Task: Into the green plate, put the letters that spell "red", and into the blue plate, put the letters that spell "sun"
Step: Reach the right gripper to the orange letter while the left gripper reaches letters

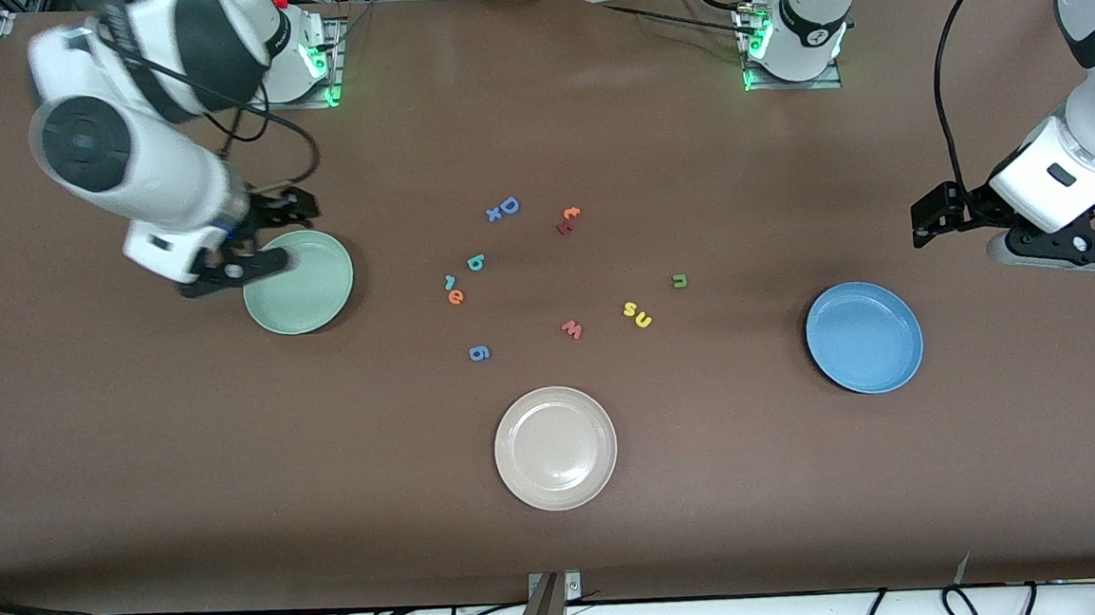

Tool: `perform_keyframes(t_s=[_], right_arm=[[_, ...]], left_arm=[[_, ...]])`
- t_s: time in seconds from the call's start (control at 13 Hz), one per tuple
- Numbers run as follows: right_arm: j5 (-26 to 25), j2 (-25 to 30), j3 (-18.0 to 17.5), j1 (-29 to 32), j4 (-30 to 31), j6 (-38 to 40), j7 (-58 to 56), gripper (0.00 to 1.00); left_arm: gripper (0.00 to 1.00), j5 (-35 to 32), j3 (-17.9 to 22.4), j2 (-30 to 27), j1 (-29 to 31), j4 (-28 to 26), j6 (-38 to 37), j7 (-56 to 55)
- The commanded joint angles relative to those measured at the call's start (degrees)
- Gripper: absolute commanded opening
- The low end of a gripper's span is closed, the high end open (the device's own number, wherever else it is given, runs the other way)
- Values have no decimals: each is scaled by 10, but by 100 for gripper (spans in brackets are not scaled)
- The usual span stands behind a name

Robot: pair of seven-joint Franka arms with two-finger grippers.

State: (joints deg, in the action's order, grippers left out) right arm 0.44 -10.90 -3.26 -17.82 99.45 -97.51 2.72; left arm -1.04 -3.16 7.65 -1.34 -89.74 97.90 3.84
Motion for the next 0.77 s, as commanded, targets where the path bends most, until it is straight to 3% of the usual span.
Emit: perform_keyframes(t_s=[0.0,0.39,0.69], right_arm=[[4,-53,-8,-33,-1,-83,0,100],[4,-173,-18,-91,0,-248,65,100],[-7,-226,-17,-121,18,-334,124,99]], left_arm=[[100,17,-3,-4,6,0,-3,9],[100,19,-15,-6,5,-50,40,6],[100,43,-40,-4,-2,-106,72,-56]])
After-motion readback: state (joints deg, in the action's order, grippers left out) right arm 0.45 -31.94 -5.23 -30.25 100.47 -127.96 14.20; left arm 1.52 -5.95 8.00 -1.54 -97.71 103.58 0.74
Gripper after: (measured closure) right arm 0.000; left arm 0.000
